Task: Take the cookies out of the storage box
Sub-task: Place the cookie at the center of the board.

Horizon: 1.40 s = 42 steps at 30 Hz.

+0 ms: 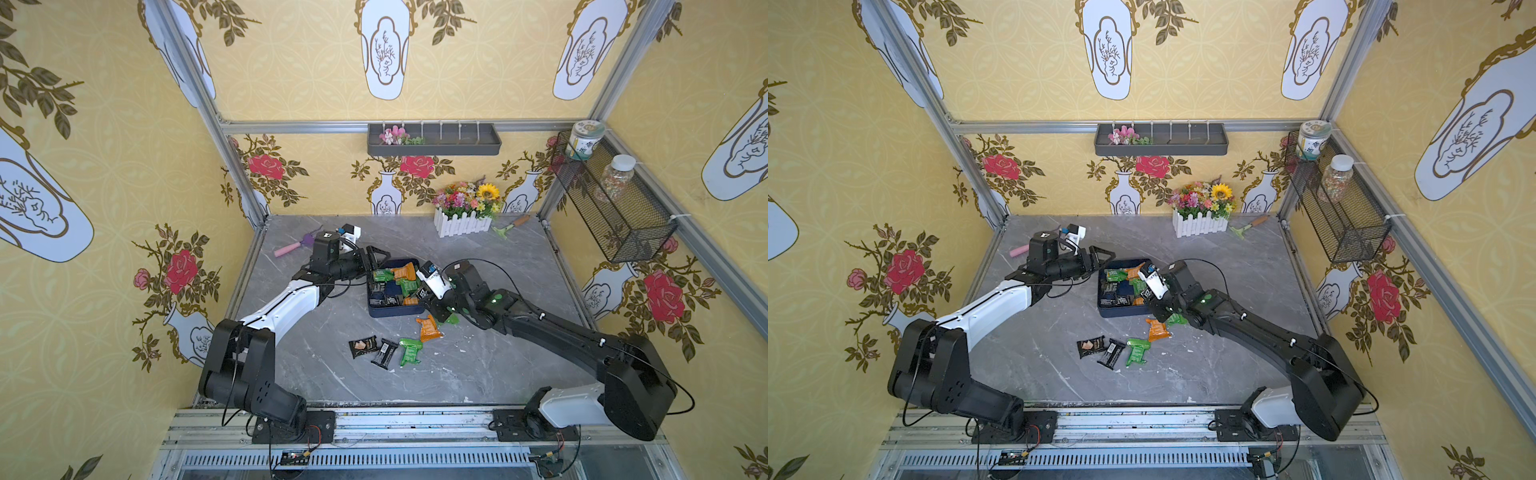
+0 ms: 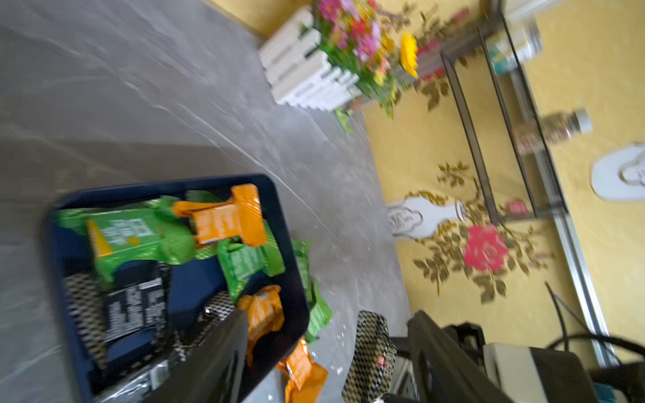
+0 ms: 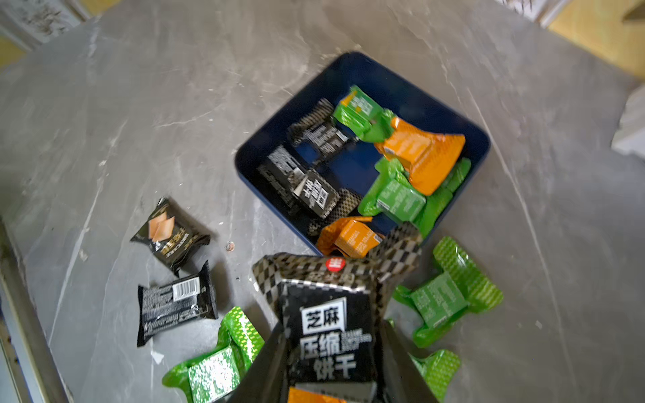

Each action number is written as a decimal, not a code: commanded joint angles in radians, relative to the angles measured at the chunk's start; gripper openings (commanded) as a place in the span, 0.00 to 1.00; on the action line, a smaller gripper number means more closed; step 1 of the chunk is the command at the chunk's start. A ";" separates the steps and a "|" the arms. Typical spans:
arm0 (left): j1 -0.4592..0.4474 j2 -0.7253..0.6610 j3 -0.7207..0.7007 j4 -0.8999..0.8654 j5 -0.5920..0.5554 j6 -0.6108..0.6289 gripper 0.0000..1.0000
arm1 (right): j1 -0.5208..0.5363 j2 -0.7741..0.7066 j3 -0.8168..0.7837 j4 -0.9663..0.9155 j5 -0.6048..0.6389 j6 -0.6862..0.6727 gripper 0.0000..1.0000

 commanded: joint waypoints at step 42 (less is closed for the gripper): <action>-0.021 -0.057 -0.315 0.164 -0.324 -0.257 0.58 | -0.072 0.379 0.389 -0.097 -0.084 0.528 0.71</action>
